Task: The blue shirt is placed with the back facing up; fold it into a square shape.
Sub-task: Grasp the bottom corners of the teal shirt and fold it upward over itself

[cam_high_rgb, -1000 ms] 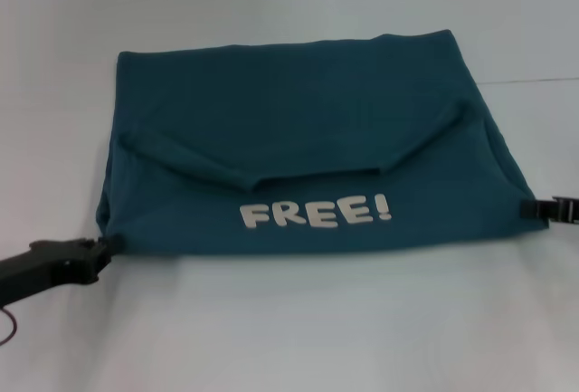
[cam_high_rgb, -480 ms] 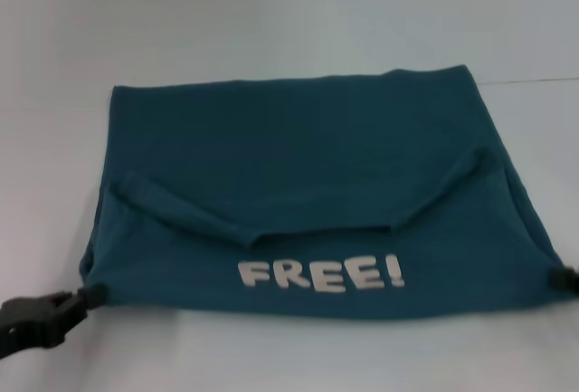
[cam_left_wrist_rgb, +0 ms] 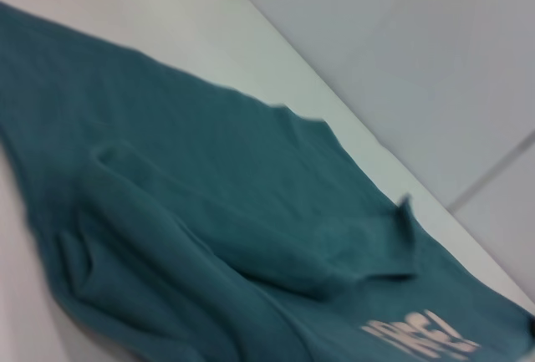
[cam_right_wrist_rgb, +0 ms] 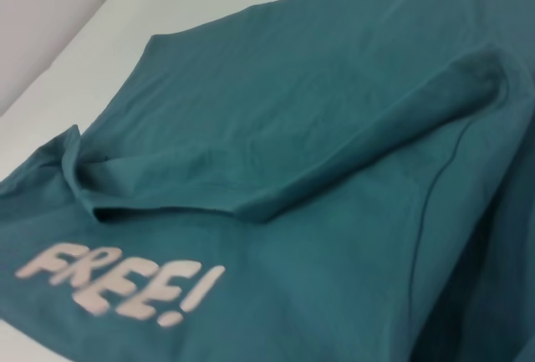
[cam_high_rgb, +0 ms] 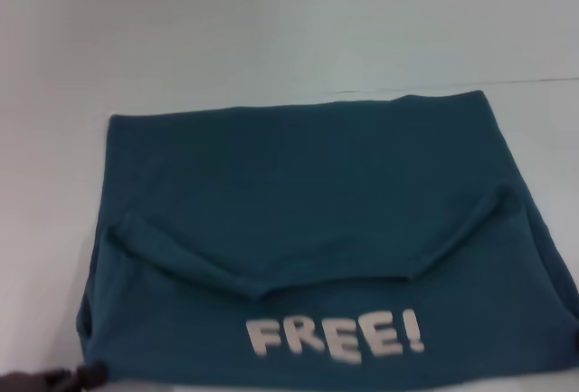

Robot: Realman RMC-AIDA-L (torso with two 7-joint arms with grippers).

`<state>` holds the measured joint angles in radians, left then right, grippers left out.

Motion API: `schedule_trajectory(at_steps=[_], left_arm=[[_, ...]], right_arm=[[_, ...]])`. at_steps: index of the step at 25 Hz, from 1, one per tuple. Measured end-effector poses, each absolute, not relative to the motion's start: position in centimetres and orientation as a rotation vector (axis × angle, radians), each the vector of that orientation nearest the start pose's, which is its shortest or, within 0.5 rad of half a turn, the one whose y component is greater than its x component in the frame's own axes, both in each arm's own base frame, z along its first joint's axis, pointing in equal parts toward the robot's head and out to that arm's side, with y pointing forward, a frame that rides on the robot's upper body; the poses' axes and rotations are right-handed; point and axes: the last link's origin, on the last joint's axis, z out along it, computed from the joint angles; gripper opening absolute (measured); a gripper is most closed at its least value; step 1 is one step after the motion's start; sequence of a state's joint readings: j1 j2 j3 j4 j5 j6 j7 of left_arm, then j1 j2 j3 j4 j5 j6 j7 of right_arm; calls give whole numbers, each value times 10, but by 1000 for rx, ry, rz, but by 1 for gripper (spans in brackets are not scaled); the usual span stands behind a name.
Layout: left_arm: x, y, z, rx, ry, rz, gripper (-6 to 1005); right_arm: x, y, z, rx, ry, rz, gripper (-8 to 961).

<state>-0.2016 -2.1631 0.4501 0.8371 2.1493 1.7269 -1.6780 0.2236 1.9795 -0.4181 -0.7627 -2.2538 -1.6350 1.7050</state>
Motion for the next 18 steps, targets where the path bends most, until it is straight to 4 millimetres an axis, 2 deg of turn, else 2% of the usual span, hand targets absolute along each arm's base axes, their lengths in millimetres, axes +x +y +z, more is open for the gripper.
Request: schedule_trajectory(at_steps=[12, 15, 18], left_arm=[[-341, 188, 10, -2548, -1410, -716, 36], [-339, 185, 12, -2562, -1414, -737, 37], [-337, 195, 21, -2544, -1384, -761, 38]], right_arm=[[399, 193, 77, -2323, 1430, 482, 25], [400, 191, 81, -2309, 1428, 499, 25], [400, 202, 91, -2263, 1391, 527, 25]])
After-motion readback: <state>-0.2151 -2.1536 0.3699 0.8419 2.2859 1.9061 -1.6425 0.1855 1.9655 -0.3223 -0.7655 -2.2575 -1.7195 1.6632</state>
